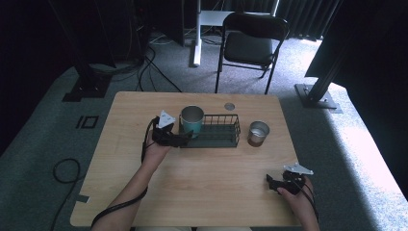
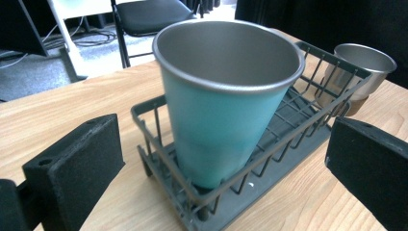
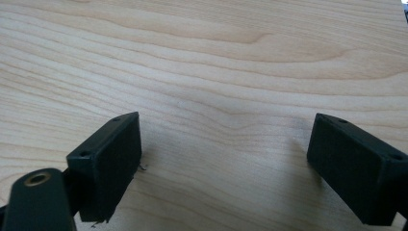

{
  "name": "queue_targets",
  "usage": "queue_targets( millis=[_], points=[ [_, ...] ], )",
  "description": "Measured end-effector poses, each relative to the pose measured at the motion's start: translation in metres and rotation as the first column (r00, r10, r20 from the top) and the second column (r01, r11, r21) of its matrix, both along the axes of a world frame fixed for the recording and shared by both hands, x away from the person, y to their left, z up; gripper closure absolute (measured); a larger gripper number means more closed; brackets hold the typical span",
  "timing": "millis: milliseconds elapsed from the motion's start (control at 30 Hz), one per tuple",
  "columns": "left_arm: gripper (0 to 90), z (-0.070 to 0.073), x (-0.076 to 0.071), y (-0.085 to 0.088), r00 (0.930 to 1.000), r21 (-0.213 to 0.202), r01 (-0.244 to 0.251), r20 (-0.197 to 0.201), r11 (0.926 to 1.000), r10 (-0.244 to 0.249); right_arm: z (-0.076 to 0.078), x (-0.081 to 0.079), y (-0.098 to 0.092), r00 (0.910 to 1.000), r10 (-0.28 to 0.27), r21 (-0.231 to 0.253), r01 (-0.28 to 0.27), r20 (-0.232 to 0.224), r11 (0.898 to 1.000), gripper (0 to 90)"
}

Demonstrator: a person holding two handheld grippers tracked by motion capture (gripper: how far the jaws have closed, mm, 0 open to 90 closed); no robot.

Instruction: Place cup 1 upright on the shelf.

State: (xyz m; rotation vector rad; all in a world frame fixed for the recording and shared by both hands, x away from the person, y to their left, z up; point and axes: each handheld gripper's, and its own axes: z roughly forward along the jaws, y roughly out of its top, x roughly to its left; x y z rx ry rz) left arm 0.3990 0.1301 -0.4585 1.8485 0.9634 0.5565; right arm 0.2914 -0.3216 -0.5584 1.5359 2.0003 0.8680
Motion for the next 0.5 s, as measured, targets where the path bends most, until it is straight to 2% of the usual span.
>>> queue_targets(
  millis=[267,400,500],
  points=[
    [0.3,-0.005,-0.009,0.01,0.9999,0.019,-0.012,0.001,0.9998,0.012,0.0,0.0,0.0,1.0,0.0,0.0,0.0,-0.001,1.0,11.4],
    [0.2,-0.005,-0.011,0.015,0.9999,-0.002,-0.007,-0.009,1.0,0.007,0.0,0.0,0.0,1.0,0.0,0.0,0.0,-0.001,1.0,11.4],
    [0.3,-0.008,-0.015,0.019,1.0,0.03,-0.007,-0.002,0.9995,0.007,0.0,0.0,0.0,1.0,0.0,0.001,0.0,-0.001,1.0,11.4]
  ],
)
